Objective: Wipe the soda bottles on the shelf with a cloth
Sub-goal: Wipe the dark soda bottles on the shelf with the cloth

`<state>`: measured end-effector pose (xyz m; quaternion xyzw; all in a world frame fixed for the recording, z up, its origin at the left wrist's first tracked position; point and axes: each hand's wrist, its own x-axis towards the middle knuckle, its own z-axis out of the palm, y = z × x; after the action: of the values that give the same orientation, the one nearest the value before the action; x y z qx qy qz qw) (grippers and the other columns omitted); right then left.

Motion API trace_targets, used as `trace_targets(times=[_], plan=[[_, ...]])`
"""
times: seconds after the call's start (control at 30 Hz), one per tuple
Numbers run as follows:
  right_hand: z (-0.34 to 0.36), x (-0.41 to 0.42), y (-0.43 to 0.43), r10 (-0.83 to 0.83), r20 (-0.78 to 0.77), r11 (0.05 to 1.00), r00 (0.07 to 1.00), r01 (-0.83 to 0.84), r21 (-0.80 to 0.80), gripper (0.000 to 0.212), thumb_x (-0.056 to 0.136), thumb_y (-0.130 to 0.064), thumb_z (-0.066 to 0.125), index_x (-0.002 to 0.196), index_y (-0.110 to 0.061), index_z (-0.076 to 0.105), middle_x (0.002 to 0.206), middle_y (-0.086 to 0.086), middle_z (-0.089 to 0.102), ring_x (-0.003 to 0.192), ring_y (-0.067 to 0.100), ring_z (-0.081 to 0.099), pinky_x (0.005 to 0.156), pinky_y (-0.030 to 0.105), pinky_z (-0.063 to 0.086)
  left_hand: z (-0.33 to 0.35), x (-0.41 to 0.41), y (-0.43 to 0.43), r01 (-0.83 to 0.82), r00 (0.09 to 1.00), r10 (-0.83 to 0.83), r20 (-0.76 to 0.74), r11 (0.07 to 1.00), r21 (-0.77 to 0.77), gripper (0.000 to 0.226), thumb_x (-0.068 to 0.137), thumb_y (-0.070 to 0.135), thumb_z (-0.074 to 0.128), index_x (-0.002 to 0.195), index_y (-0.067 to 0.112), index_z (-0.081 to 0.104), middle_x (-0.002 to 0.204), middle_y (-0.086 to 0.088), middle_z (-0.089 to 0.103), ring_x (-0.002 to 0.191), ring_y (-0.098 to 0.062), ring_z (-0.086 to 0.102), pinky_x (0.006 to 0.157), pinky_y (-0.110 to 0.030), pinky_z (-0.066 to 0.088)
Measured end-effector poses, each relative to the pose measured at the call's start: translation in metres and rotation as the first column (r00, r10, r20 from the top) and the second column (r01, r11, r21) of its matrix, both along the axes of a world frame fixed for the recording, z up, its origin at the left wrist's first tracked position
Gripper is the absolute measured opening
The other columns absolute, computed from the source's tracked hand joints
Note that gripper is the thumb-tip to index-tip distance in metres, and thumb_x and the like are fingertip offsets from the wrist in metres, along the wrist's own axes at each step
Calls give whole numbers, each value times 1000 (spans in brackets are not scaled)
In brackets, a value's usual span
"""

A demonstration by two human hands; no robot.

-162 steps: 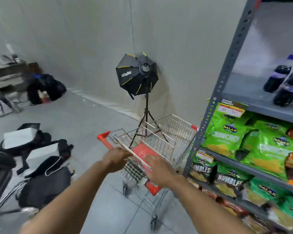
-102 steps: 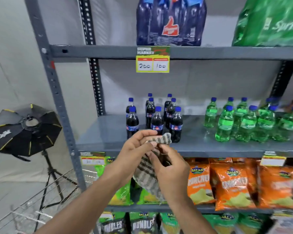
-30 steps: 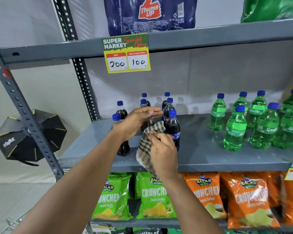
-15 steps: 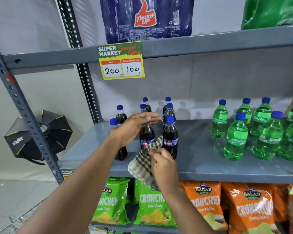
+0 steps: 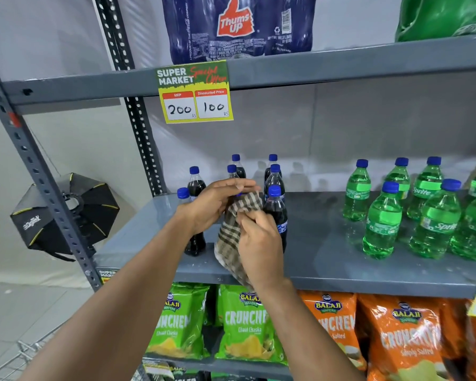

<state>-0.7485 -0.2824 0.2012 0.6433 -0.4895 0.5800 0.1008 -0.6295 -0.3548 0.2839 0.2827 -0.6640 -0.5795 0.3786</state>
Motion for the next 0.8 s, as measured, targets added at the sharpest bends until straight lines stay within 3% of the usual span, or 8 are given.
trace_targets(times=[0.1, 0.2, 0.4, 0.57, 0.8], plan=[[-30, -4, 7, 33, 17, 994, 999, -35, 99, 26, 76, 15, 76, 98, 2, 78, 93, 11, 73, 85, 31, 67, 73, 33, 58, -2, 1, -1, -27, 999, 28, 16, 997, -77, 35, 105, 11, 42, 134, 6, 60, 135, -9, 68, 131, -19, 59, 114, -36, 37], [-44, -6, 13, 73, 13, 984, 997, -74, 165, 24, 76, 14, 77, 98, 4, 77, 92, 14, 74, 84, 33, 69, 71, 36, 61, -3, 1, 1, -20, 999, 23, 34, 995, -96, 35, 105, 13, 42, 134, 7, 60, 135, -7, 68, 132, -18, 58, 114, -34, 36], [-5, 1, 9, 39, 29, 997, 999, -41, 66, 23, 78, 11, 76, 97, -1, 79, 86, 7, 71, 80, 27, 64, 71, 25, 49, -1, 0, 1, -2, 1000, 2, 14, 999, -46, 35, 105, 11, 42, 134, 6, 60, 137, -9, 66, 132, -20, 58, 112, -36, 41], [26, 1, -1, 26, 40, 999, 999, -27, 34, 16, 84, 6, 72, 96, -2, 79, 84, 10, 69, 81, 30, 62, 69, 36, 54, 2, -1, 1, 8, 1000, -8, 3, 999, 37, 34, 104, 10, 43, 132, 8, 63, 137, -13, 65, 121, -26, 63, 104, -36, 49], [-29, -2, 10, 37, -2, 995, 999, -37, 95, 18, 78, 12, 75, 93, 2, 78, 82, 11, 70, 77, 31, 65, 64, 38, 57, 0, 0, 1, -9, 1000, 10, 12, 998, -63, 35, 105, 9, 41, 136, 4, 58, 139, -11, 64, 132, -21, 58, 114, -37, 40]])
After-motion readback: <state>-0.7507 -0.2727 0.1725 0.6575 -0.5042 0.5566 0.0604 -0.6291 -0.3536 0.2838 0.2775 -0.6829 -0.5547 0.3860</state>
